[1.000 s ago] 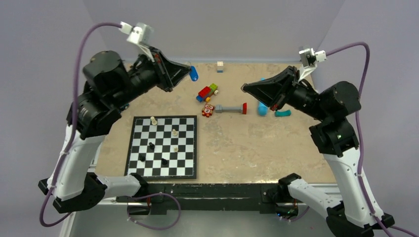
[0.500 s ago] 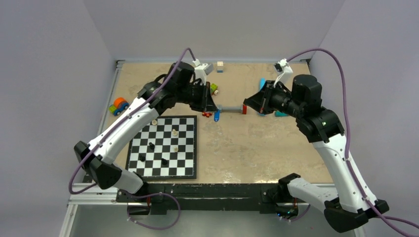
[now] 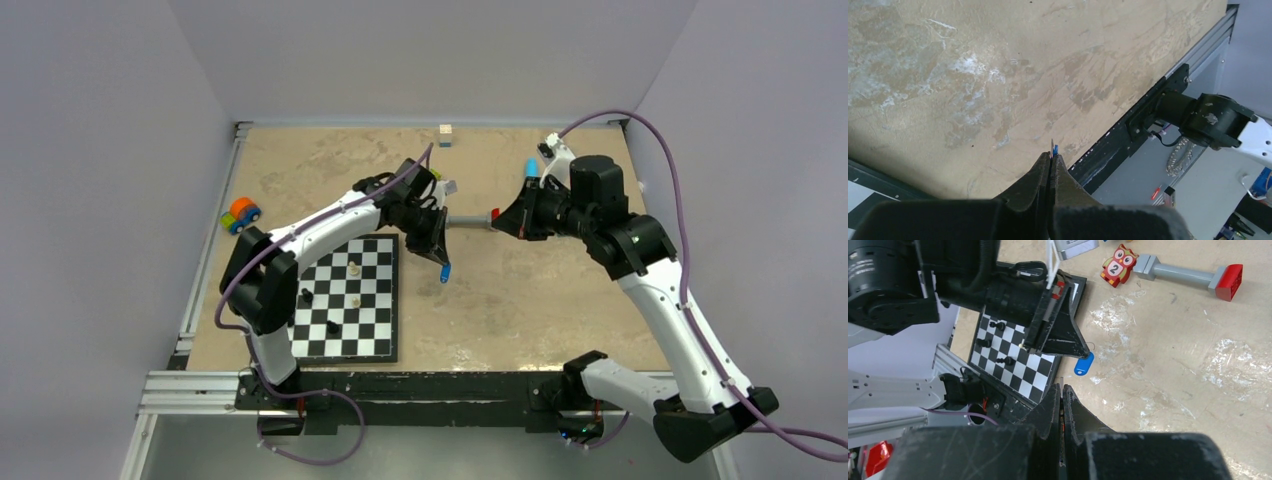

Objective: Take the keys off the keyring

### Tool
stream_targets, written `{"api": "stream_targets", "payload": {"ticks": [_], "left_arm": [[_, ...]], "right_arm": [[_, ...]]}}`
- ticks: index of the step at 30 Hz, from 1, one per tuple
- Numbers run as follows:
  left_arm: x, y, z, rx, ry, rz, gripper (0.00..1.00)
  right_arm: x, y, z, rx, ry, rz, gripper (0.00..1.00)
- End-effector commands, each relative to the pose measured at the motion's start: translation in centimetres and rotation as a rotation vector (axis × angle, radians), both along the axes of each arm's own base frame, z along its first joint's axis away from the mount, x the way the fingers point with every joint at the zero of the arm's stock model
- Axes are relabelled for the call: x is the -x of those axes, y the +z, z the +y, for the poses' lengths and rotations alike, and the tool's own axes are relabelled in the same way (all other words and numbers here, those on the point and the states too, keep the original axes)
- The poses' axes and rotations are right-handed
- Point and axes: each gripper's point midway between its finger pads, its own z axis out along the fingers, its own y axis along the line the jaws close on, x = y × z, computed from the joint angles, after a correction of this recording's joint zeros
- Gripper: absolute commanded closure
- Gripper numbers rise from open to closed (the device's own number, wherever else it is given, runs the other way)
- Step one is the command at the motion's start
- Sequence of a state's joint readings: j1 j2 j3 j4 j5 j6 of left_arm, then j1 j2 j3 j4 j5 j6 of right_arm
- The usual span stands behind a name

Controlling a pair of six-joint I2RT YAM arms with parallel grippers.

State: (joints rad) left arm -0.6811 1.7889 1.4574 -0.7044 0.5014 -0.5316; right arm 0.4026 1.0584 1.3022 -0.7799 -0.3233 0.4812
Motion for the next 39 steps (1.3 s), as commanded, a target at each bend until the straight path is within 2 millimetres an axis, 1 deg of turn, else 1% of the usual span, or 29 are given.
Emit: {"api": "stream_targets", "payload": {"ticks": [1,3,4,5,9,10,12,14,16,20,24,27,30,31,32,33,35,39], "left_arm": [[-1.4,-1.0,-0.7,0.003,0.006,-0.017,0.97],[-1.6,-1.4,-0.7,-0.007,0.007,-0.020,0.93],[-1.7,-1.6,-0.6,-0.017,0.009,-0.025,0.88],[-1.9,-1.6,-0.5,-0.027,0.013,-0.032,0.81],[-2.3,-1.4,0.5,-0.091,0.022,-0.057,0.50],[-2.5,-1.3,0.9,-0.113,0.030,-0.068,0.44],[-2.6,-0.8,1.4,-0.130,0.037,-0.091,0.23],[-2.6,-0.1,1.7,-0.133,0.042,-0.109,0.12],[-2.6,0.8,2.1,-0.135,0.049,-0.129,0.09],[-2.9,3.6,3.2,-0.131,0.097,-0.195,0.08],[-3.2,6.3,5.2,-0.127,0.155,-0.253,0.08],[-3.3,9.0,6.8,-0.100,0.196,-0.334,0.08],[-3.1,11.7,8.4,-0.084,0.231,-0.430,0.07],[-2.9,12.9,9.1,-0.077,0.244,-0.467,0.07],[-2.9,13.5,9.6,-0.081,0.254,-0.488,0.07],[-2.6,14.5,10.1,-0.073,0.266,-0.517,0.07],[-2.2,15.6,10.9,-0.069,0.283,-0.551,0.07],[-1.4,16.9,12.1,-0.068,0.307,-0.583,0.07]], "right_arm": [[-0.1,-0.1,-0.6,0.013,-0.025,-0.023,1.00],[0.0,-0.3,-0.7,0.020,-0.027,-0.019,1.00],[0.0,-0.4,-0.8,0.022,-0.029,-0.018,1.00],[0.0,-0.5,-0.9,0.026,-0.032,-0.018,1.00],[-0.1,-1.0,-1.1,0.038,-0.045,-0.012,1.00],[-0.1,-1.1,-1.1,0.038,-0.044,-0.010,1.00],[-0.2,-1.4,-1.0,0.037,-0.041,-0.002,1.00],[-0.4,-2.0,-0.8,0.041,-0.037,0.011,1.00],[-0.6,-2.8,-0.7,0.048,-0.042,0.034,1.00],[-0.9,-5.3,-0.5,0.060,-0.048,0.098,1.00],[-1.6,-7.7,-0.1,0.028,-0.055,0.144,1.00],[-2.2,-9.7,0.4,-0.026,-0.060,0.194,1.00],[-2.8,-12.4,0.8,-0.085,-0.085,0.260,1.00],[-3.2,-13.1,0.8,-0.101,-0.097,0.278,1.00],[-3.5,-13.8,0.7,-0.110,-0.106,0.291,1.00],[-3.8,-14.6,0.5,-0.109,-0.121,0.305,1.00],[-4.6,-15.9,0.1,-0.107,-0.141,0.321,1.00],[-6.0,-18.5,-0.3,-0.088,-0.167,0.363,1.00]]}}
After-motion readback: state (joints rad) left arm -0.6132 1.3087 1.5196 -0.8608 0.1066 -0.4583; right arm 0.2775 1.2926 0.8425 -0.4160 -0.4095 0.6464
